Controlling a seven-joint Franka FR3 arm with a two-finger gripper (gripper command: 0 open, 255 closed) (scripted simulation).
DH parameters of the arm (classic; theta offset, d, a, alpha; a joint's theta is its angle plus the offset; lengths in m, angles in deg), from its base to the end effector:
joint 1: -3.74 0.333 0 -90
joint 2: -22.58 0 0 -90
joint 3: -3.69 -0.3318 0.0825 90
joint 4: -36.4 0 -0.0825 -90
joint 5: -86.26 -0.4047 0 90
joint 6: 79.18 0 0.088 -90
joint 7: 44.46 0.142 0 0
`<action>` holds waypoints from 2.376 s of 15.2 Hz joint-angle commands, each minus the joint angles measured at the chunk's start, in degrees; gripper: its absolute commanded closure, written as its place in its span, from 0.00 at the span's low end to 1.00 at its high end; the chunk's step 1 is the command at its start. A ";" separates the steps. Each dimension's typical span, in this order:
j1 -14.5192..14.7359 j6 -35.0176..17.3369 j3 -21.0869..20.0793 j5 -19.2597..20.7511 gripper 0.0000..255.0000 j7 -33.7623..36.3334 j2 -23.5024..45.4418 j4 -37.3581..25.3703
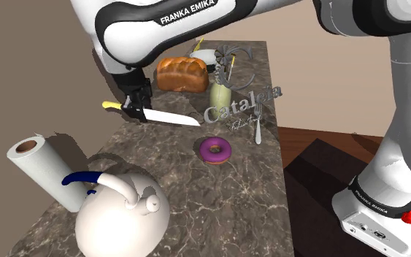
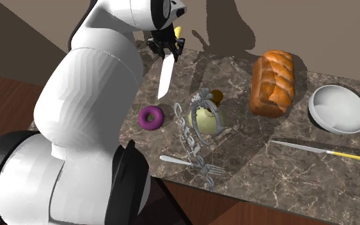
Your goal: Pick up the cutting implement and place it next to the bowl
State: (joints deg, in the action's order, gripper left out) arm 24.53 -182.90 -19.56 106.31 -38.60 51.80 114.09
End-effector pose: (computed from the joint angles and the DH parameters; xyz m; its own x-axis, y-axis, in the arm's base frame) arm 0.5820 0.4349 0.4197 0.7604 0.6495 -0.0032 0.6430 -0.7520 0.1452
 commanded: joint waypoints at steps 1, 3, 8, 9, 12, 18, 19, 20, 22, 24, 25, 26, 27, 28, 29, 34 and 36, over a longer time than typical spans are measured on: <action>0.15 1.59 -0.07 -0.16 1.00 -0.34 -0.14 -1.47; 0.33 3.06 -0.13 -0.26 1.00 -0.63 -0.20 -2.93; 0.91 6.90 -0.21 -0.39 1.00 -1.36 -0.06 -7.03; 1.05 7.71 -0.21 -0.39 1.00 -1.50 0.02 -7.94; -1.83 5.82 -0.17 -1.60 1.00 -3.42 -3.51 -3.02; -9.37 0.40 0.95 -4.96 1.00 -10.15 -12.19 9.35; -10.46 -0.33 1.26 -5.47 1.00 -11.40 -13.40 10.98; -11.52 -1.03 1.61 -5.97 1.00 -12.67 -14.54 12.51; -13.53 -2.30 2.38 -6.90 1.00 -15.27 -16.64 15.28; -15.42 -3.43 3.26 -7.76 1.00 -17.93 -18.50 17.70; -16.31 -3.95 3.75 -8.15 1.00 -19.28 -19.35 18.79; -17.19 -4.44 4.23 -8.52 1.00 -20.64 -20.13 19.79; -18.05 -4.91 4.74 -8.87 1.00 -22.00 -20.85 20.72; -18.89 -5.35 5.26 -9.20 1.00 -23.37 -21.51 21.57; -19.70 -5.76 5.82 -9.51 1.00 -24.74 -22.12 22.35; -23.55 -7.50 8.70 -10.77 1.00 -31.59 -24.28 25.15; -25.06 -8.05 9.87 -11.15 1.00 -34.32 -24.74 25.77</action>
State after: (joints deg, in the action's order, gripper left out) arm 0.23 -190.16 -10.25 95.44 -71.52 27.74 138.64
